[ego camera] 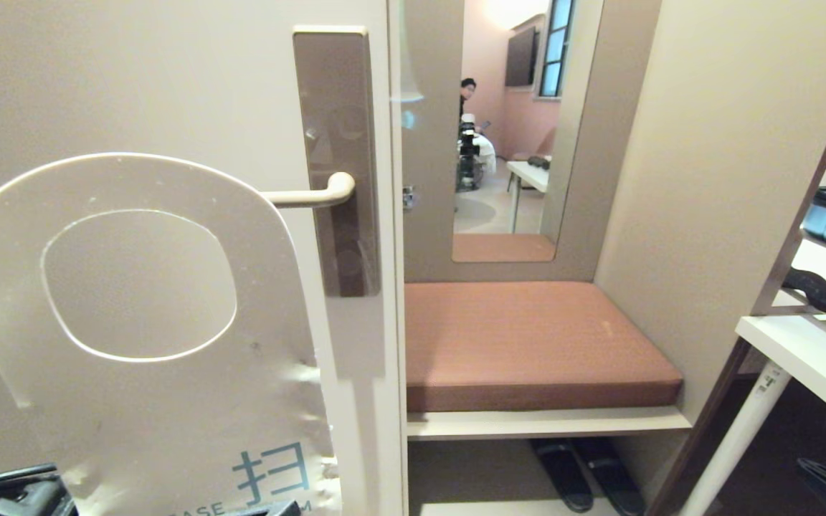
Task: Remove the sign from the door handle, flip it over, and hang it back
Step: Hang the sign back with the other side facing out
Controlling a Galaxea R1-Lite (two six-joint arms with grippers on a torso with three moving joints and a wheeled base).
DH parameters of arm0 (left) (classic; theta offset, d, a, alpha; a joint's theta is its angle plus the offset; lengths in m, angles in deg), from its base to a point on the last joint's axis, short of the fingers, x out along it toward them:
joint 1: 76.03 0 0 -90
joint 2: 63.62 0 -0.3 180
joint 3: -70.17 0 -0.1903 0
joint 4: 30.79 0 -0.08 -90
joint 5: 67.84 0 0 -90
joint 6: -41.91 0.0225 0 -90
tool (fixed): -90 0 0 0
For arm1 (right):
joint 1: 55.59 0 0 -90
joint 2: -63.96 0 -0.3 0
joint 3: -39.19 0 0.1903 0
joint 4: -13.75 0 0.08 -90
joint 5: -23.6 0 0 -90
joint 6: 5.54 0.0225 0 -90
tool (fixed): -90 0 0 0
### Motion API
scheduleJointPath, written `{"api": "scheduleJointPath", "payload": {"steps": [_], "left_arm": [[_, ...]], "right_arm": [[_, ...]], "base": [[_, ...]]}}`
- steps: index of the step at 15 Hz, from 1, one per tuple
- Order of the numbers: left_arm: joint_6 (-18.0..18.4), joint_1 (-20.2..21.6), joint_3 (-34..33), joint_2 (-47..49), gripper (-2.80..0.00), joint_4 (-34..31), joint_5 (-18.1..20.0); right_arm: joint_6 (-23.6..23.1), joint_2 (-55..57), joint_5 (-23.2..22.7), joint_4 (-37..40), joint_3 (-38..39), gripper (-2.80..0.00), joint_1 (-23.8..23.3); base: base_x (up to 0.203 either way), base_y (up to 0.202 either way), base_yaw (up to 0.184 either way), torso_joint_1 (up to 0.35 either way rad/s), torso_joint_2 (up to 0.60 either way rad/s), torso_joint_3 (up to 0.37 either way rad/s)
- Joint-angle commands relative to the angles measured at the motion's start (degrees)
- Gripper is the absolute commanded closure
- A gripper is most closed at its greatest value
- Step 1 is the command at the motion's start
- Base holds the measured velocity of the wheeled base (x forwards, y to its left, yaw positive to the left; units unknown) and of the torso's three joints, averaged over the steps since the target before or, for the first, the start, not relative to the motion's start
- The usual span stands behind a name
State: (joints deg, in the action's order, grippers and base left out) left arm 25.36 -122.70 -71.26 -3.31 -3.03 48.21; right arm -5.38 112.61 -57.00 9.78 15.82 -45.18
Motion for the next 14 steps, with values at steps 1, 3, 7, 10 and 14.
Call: {"api": "scheduleJointPath", "payload": {"steps": [1, 3, 7, 10, 14], "left_arm": [[-0.23, 0.00, -0.67, 0.01, 0.00, 0.29, 0.14], [-0.23, 0.00, -0.70, -0.01, 0.00, 0.38, 0.14], [-0.23, 0.00, -0.52, 0.07, 0.00, 0.29, 0.14], [-0.23, 0.00, -0.35, 0.92, 0.00, 0.29, 0.14], [0.37, 0.00, 0.29, 2.80, 0.00, 0.37, 0.12]], "right_arm": [[0.01, -0.61, 0.36, 4.10, 0.00, 0.00, 0.05], [-0.43, -1.43, -3.22, 8.30, 0.00, 0.00, 0.13], [4.17, -9.51, -11.96, 11.98, 0.00, 0.00, 0.14], [11.08, -22.82, -16.20, 17.09, -0.01, 0.00, 0.32], [16.26, -32.45, -17.71, 20.45, -0.31, 0.00, 1.35]], "base": [[0.000, 0.000, 0.000, 0.000, 0.00, 0.000], [0.000, 0.000, 0.000, 0.000, 0.00, 0.000], [0.000, 0.000, 0.000, 0.000, 0.00, 0.000], [0.000, 0.000, 0.000, 0.000, 0.00, 0.000], [0.000, 0.000, 0.000, 0.000, 0.00, 0.000]]}}
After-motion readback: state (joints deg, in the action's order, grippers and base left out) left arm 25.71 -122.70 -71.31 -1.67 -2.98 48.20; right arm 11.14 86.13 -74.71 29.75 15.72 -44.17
